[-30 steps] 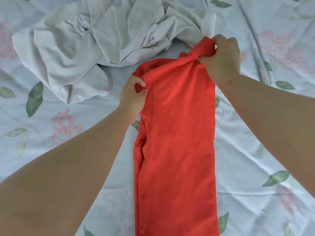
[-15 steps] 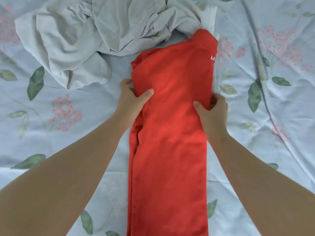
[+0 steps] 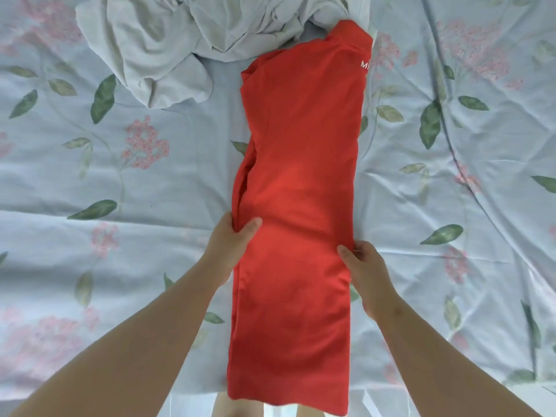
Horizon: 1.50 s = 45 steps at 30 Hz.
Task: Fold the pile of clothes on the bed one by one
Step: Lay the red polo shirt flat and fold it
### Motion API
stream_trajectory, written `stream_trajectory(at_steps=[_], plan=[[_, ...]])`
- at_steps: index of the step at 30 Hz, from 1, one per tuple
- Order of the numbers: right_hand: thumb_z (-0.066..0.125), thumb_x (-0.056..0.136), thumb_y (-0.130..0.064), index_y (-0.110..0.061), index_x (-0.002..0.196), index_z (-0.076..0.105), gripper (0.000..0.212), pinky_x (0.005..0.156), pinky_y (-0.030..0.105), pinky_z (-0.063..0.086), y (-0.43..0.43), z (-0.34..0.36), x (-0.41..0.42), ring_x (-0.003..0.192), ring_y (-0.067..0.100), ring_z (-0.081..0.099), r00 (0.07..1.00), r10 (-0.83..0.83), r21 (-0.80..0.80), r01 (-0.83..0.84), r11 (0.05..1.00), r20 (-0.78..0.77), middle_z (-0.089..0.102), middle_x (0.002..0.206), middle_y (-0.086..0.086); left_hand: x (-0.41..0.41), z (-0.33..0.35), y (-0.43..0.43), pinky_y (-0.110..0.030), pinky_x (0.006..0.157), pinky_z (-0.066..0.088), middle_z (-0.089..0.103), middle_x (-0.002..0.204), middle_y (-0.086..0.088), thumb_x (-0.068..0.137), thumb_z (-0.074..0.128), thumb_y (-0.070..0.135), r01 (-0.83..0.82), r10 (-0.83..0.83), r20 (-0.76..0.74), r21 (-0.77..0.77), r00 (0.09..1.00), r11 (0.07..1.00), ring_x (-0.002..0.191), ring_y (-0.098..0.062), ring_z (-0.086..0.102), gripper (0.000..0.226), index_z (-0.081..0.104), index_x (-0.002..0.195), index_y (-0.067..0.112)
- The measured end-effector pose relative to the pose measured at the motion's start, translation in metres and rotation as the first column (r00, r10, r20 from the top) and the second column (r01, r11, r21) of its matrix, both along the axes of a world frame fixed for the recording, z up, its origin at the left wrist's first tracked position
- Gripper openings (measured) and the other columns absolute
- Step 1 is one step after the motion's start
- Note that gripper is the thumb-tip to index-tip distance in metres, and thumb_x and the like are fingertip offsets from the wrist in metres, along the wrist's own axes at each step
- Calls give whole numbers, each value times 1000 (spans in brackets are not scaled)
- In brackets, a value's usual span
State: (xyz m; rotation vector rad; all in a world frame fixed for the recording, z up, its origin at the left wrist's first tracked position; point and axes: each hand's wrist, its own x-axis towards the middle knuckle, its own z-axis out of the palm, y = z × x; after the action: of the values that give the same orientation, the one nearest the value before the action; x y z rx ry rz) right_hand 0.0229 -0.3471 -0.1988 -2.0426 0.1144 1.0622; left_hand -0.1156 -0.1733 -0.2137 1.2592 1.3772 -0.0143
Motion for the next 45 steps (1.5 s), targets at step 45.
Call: stream_trajectory(at_steps=[45], plan=[[68,83,-10,-4,112,65,29,91,44,52,53,28,8,90,29,68,950,74,-207,-141,968,-304,71,99,13,18,24,53,-35,104,38,50,133,-8,93,55,29,540,-548,-144,-90,824,837,119,-28,50,41,51,132,19]])
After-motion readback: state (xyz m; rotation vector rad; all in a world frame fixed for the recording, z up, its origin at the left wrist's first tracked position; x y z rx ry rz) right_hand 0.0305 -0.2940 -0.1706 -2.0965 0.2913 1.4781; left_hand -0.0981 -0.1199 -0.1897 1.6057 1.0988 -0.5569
